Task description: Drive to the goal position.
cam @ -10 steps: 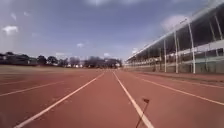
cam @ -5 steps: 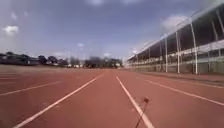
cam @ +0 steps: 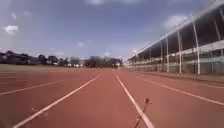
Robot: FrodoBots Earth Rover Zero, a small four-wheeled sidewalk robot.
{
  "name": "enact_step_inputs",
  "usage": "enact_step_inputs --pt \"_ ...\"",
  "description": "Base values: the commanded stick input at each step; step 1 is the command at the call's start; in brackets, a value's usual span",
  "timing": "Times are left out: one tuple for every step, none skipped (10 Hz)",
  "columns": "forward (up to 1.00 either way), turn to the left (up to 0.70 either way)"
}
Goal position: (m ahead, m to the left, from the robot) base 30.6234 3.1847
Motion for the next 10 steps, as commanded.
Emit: enact_step_inputs --pt "0.70 0.00" --pt "0.70 0.00" --pt "0.70 0.00" --pt "0.70 0.00" --pt "0.70 0.00" --pt "0.70 0.00" --pt "0.70 0.00" --pt "0.70 0.00" --pt "0.70 0.00" --pt "0.70 0.00"
